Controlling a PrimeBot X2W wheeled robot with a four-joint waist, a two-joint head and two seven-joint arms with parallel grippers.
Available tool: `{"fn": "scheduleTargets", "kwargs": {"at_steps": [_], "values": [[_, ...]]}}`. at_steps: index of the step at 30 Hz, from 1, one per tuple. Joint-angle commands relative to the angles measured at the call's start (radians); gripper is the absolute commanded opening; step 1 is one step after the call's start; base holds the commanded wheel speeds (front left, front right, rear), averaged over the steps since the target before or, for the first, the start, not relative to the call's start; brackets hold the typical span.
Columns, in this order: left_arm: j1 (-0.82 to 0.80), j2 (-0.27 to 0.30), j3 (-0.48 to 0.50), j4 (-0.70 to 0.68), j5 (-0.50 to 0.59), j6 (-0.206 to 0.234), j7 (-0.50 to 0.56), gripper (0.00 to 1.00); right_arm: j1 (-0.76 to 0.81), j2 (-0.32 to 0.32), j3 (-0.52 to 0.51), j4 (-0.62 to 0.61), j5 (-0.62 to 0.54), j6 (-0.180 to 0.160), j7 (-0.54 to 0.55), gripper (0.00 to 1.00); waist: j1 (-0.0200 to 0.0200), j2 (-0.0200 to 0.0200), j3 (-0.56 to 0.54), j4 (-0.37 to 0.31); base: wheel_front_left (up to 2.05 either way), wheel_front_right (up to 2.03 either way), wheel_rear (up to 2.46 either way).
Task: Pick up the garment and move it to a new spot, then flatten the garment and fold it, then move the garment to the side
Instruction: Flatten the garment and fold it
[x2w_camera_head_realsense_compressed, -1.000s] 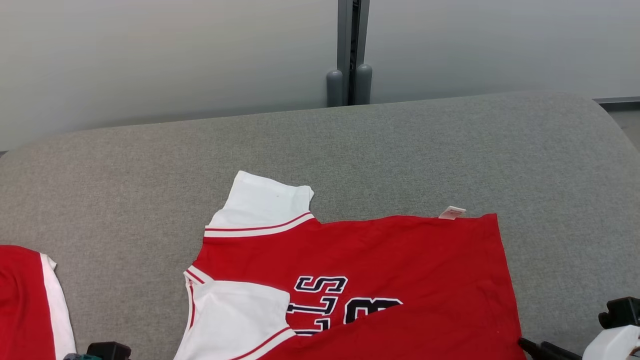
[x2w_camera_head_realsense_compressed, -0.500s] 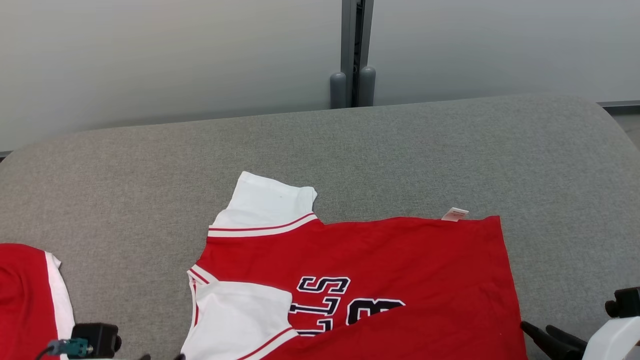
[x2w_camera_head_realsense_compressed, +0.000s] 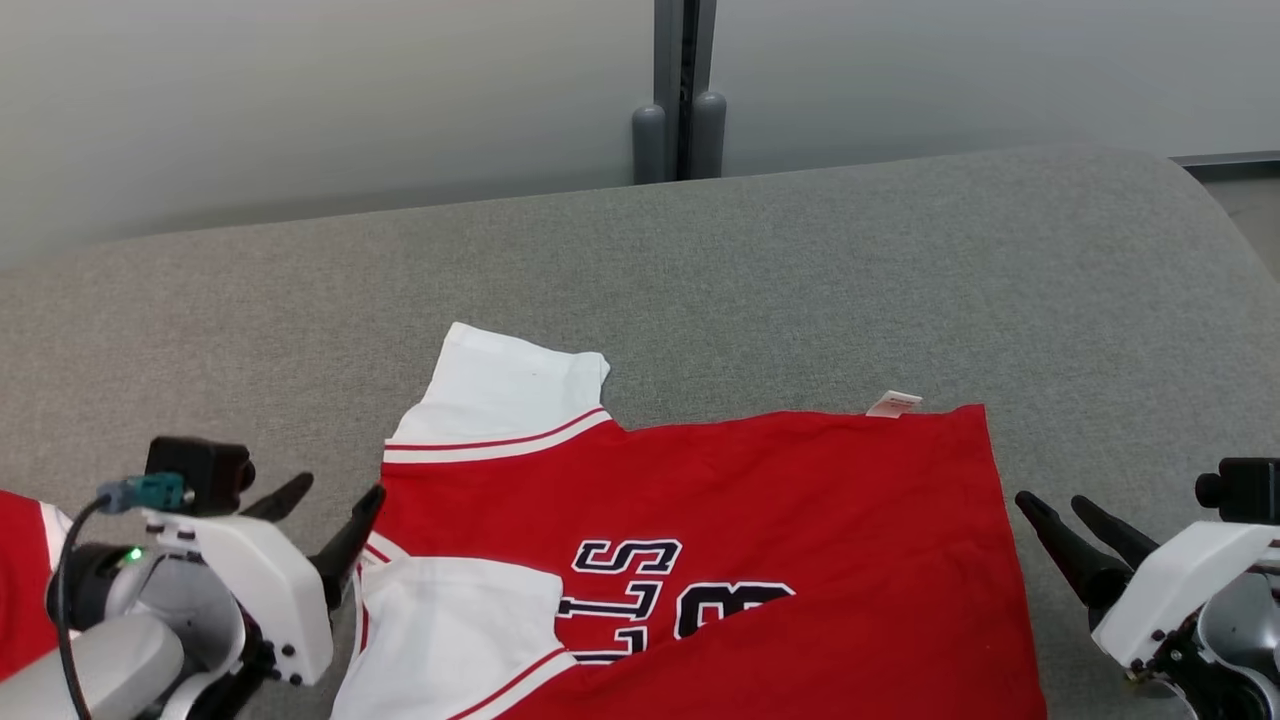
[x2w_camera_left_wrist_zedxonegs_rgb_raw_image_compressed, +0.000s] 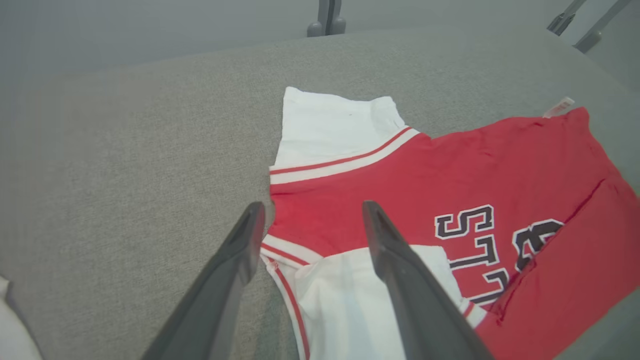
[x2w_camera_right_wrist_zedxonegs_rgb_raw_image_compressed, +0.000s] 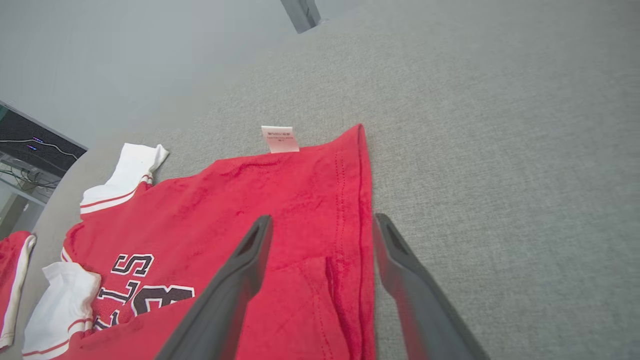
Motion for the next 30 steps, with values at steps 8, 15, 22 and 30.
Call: {"fn": "scheduleTargets", "kwargs": {"at_steps": [8,15,22,30], "values": [[-0.231,-0.072,0.027,0.168,0.023,-0.145,0.071,1.0,-0.146,0.083,-0.063,0.063,-0.077,0.001,0.028,1.0,0.0,-0.0001,0.098,-0.035,0.0,0.0,0.0],[-0.393,-0.118,0.013,0.326,0.027,-0.253,0.189,1.0,-0.279,0.111,-0.064,0.152,-0.111,0.001,0.048,1.0,0.0,-0.0001,0.194,-0.054,0.0,0.0,0.0],[-0.525,-0.156,0.003,0.463,0.007,-0.339,0.312,1.0,-0.404,0.125,-0.043,0.256,-0.123,0.001,0.081,1.0,0.0,-0.0001,0.278,-0.073,0.0,0.0,0.0],[-0.623,-0.175,-0.006,0.587,0.01,-0.424,0.377,1.0,-0.468,0.143,0.023,0.286,-0.088,0.001,0.126,1.0,0.0,-0.0001,0.349,-0.099,0.0,0.0,0.0]]}}
